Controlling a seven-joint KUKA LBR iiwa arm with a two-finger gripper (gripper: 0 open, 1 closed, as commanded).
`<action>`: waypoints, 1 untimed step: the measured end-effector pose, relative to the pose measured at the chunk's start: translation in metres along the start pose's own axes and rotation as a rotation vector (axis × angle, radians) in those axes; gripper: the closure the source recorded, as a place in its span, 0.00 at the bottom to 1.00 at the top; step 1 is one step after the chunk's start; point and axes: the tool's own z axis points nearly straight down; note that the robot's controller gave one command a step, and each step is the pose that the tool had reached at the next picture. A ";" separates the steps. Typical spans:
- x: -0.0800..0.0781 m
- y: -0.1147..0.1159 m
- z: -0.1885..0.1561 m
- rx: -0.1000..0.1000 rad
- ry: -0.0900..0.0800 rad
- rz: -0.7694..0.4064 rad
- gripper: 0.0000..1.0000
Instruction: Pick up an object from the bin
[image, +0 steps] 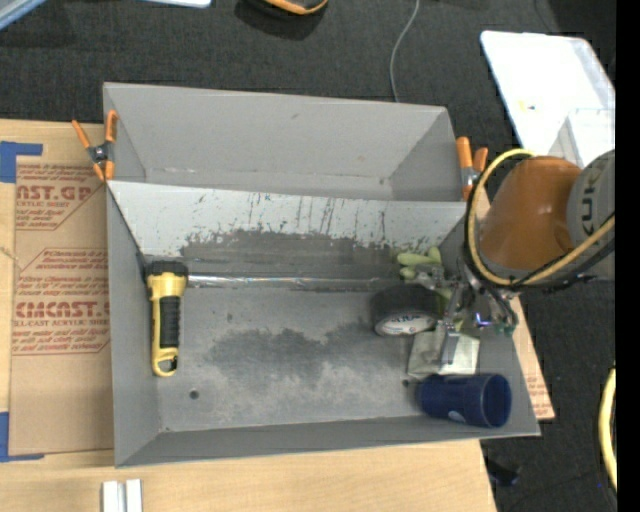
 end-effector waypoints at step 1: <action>-0.005 -0.002 0.006 0.004 -0.010 -0.145 0.00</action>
Offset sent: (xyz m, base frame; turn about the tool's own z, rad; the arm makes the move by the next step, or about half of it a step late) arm 0.0262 0.0254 -0.0344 0.3199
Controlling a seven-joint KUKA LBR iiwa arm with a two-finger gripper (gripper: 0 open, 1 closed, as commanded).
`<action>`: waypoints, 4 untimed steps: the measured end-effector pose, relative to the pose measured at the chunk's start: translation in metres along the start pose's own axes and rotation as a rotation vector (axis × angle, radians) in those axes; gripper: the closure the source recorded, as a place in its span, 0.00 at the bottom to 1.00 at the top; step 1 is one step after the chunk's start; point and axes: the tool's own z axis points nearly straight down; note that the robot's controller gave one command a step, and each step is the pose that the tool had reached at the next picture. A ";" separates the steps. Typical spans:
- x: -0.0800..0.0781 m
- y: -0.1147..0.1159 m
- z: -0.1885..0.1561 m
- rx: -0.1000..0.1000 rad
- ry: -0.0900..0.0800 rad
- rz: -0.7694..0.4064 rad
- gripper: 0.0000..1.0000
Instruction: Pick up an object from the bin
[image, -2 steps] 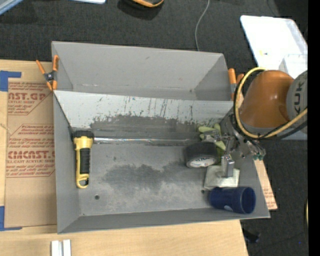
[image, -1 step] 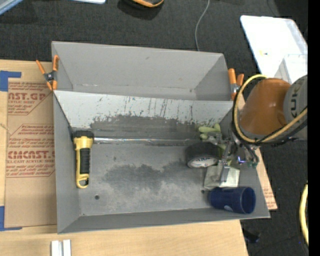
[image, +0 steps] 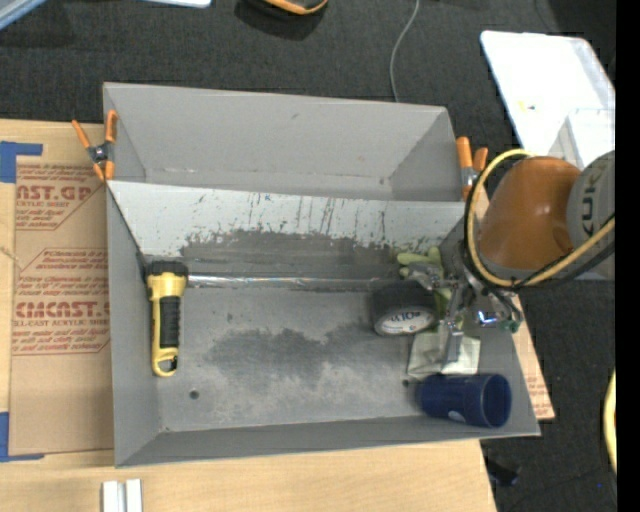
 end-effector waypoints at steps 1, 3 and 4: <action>-0.016 0.013 0.015 -0.001 -0.004 0.347 0.00; -0.033 0.015 0.021 0.004 -0.010 0.479 1.00; -0.033 0.015 0.021 0.004 -0.010 0.479 1.00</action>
Offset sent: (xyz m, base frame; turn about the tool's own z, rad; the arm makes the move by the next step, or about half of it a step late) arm 0.0240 0.0147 -0.0289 0.3002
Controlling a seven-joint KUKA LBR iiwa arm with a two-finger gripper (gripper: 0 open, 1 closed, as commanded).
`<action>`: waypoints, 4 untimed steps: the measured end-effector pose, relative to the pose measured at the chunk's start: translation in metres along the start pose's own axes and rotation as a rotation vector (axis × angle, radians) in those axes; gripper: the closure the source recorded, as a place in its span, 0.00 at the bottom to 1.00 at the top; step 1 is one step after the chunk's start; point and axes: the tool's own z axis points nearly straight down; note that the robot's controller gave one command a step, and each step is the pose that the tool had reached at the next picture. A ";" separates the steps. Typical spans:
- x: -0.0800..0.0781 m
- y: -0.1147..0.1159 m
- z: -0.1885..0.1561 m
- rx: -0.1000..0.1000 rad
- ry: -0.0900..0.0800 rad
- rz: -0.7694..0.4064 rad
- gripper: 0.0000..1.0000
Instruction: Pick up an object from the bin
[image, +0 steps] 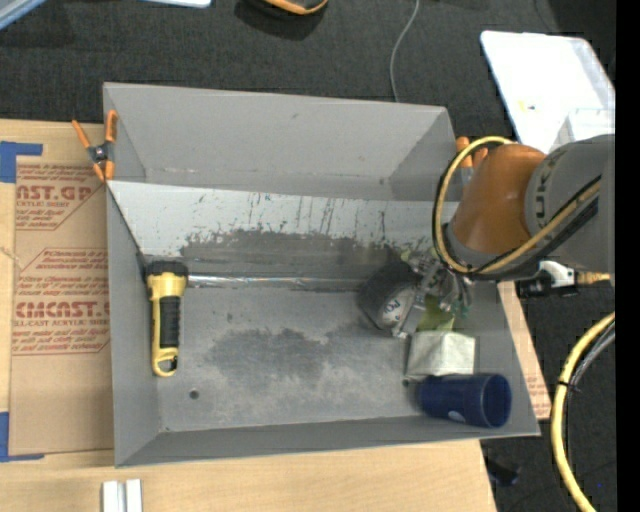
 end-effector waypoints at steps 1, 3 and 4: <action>-0.001 -0.001 0.001 0.001 0.002 0.023 1.00; -0.003 -0.001 0.002 -0.001 -0.008 0.034 1.00; 0.005 0.005 0.008 -0.001 -0.008 0.158 1.00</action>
Offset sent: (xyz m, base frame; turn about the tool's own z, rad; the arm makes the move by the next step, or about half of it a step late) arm -0.0026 0.0074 -0.0085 -0.0079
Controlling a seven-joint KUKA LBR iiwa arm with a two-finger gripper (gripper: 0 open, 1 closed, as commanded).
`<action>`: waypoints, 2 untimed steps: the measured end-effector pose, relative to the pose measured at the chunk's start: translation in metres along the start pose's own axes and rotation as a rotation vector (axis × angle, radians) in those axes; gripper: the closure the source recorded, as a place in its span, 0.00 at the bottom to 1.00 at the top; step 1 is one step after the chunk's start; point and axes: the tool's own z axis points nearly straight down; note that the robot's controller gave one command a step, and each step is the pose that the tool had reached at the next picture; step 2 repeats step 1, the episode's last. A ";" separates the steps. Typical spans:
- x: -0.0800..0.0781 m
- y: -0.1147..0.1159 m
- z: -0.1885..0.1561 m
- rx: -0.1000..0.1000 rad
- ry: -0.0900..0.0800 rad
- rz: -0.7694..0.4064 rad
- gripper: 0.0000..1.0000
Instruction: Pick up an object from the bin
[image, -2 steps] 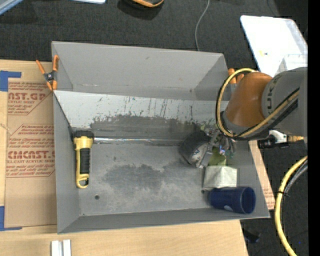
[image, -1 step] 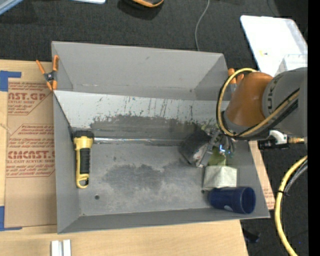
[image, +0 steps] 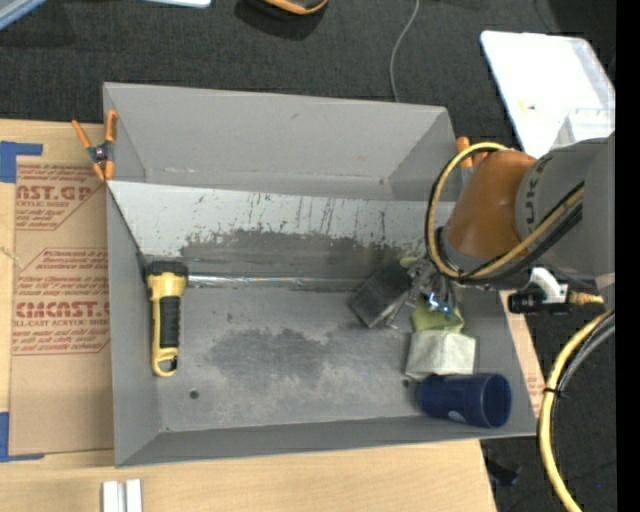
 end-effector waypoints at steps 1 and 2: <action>0.002 0.002 0.000 -0.001 0.000 0.052 1.00; 0.002 0.002 0.000 -0.001 0.000 0.052 1.00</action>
Offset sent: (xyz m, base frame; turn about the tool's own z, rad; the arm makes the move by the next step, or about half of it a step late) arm -0.0016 0.0191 0.0000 -0.0027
